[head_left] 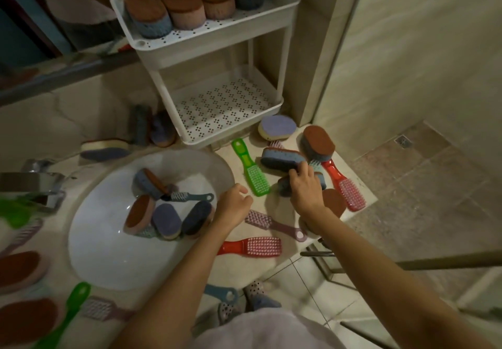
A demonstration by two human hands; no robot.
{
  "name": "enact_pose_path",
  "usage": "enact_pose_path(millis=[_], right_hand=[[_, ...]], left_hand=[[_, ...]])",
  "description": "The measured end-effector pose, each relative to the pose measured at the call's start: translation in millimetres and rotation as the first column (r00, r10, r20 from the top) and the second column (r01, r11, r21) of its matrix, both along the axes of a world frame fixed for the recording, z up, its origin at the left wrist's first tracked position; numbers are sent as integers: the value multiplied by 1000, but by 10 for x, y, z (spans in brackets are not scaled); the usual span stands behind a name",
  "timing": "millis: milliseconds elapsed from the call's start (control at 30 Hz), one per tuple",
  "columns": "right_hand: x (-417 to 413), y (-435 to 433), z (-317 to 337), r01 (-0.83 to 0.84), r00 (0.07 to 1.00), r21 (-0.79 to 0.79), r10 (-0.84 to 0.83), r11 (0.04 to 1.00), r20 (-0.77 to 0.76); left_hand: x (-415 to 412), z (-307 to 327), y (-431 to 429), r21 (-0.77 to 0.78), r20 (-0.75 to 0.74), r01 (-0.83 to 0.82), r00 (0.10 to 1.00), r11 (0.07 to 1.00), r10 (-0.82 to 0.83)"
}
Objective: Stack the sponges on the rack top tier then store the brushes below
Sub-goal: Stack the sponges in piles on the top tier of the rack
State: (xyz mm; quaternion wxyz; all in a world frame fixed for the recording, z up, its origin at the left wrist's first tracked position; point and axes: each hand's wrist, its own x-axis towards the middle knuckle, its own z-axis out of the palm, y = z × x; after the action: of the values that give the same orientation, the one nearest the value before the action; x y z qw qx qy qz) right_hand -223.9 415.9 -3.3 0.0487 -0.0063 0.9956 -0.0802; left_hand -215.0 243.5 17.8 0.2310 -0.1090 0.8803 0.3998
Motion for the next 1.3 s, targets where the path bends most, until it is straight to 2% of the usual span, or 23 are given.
enact_pose_path(millis=[133,200,300,367,433,500,567,600,633,667,700,733,867,933,1033,1167,1300], right_hand=[[59,1,73,0,995,-65,-6,998,-96],[141,-46,158,-78,975,-165,41,983,-218],[292,-143,284,-260,911,-296,131,919,-392],[386,-195,332,-349,890,-341,195,873,-412],[473,-180,340,-383,896,-393,234,836,-377],[551,-101,297,-248,944,-456,107,855,-313],[619,-4,203,100,941,-529,-253,843,-225],[634,51,156,303,877,-567,-457,766,-149],[637,94,119,484,784,-590,-620,646,-36],[637,122,88,618,694,-581,-714,529,88],[635,129,54,701,635,-544,-750,461,183],[635,117,21,750,605,-495,-757,439,247],[635,2,-125,814,560,-380,-766,438,316],[634,-25,-163,818,558,-356,-775,452,297],[649,-41,-175,825,527,-376,-814,422,243],[748,-133,-49,731,551,-558,-822,392,144],[635,-270,327,494,707,-771,-701,401,88]], left_hand=[[-23,39,31,88,18,-82,997,993,80],[-37,101,62,235,130,-215,973,948,189],[-102,194,57,419,378,-417,888,807,262],[-149,203,31,490,449,-459,861,741,238],[-172,167,22,495,403,-441,880,749,251],[-180,121,23,449,331,-431,894,783,302],[-182,85,26,430,280,-435,897,791,341],[-179,79,33,429,259,-432,900,794,350],[-170,77,43,429,242,-426,904,797,353],[-155,77,62,431,226,-418,908,800,352],[-136,77,87,436,209,-403,915,805,345],[-112,84,112,436,192,-380,925,816,328],[-41,117,171,425,156,-284,958,859,240],[-21,137,150,426,148,-264,964,866,221],[-10,186,72,437,130,-260,965,861,226],[13,315,-36,511,72,-285,954,811,290],[-52,616,-109,591,-34,-247,943,768,330]])
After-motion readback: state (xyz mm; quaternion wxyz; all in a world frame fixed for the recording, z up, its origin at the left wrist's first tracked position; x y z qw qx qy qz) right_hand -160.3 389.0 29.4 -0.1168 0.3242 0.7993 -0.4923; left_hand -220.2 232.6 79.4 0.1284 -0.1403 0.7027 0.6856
